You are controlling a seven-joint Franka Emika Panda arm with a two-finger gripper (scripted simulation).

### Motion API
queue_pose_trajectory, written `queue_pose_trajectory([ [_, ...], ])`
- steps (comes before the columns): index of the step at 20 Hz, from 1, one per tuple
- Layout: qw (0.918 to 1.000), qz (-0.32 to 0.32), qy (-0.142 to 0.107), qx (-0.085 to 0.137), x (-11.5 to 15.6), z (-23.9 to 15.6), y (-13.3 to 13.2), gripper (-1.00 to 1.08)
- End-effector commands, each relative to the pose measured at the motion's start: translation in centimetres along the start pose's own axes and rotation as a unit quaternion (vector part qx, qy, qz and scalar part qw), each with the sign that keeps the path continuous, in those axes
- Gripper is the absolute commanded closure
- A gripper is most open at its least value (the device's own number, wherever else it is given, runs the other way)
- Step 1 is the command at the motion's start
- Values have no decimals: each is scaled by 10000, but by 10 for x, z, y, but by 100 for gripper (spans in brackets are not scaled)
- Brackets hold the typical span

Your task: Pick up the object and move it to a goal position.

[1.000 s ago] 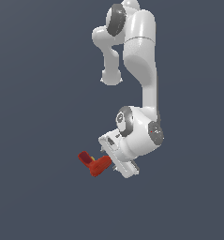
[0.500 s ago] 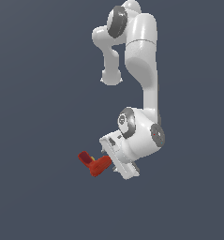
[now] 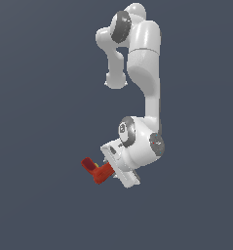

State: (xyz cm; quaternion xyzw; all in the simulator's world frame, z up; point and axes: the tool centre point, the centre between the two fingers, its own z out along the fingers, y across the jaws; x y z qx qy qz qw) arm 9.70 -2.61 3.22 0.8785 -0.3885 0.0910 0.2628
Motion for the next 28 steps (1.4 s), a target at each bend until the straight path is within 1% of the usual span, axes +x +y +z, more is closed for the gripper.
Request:
queue_pose_trajectory([
  [1, 10000, 2, -2, -8, 0, 3, 1, 108],
  [11, 10000, 0, 6, 6, 0, 0, 0, 108],
  [14, 10000, 0, 6, 6, 5, 0, 5, 108],
  [18, 10000, 2, 4, 2, 23, 3, 22, 108],
  [24, 10000, 4, 2, -7, 67, 7, 62, 108],
  [28, 10000, 6, 3, -14, 84, 9, 76, 108],
])
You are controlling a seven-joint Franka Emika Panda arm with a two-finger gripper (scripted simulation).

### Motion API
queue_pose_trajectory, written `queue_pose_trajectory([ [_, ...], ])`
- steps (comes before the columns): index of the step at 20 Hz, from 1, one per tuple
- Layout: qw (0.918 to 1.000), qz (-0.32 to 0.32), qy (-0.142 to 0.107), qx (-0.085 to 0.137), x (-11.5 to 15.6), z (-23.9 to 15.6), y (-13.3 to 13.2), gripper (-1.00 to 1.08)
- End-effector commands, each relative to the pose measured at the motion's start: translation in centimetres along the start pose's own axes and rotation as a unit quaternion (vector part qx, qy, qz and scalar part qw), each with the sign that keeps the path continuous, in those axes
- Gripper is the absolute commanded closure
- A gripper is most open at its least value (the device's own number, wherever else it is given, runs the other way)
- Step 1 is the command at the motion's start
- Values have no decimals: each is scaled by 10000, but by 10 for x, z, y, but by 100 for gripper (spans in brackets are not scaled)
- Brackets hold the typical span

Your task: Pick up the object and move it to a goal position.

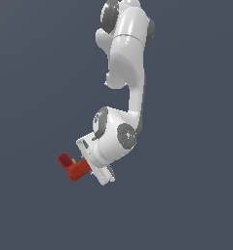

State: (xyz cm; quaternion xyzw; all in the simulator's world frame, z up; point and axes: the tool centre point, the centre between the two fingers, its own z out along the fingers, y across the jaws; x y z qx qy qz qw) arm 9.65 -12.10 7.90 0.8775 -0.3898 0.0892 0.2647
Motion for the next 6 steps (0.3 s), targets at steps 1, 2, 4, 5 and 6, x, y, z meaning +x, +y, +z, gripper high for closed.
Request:
queue_pose_trajectory([
  [1, 10000, -3, 14, 15, 9, -2, 6, 108],
  [2, 10000, -3, 14, 15, 10, -2, 7, 108],
  [4, 10000, -3, 14, 15, 11, -2, 6, 108],
  [5, 10000, -3, 13, 18, 10, -2, 5, 108],
  [6, 10000, -3, 13, 18, 10, -2, 4, 108],
])
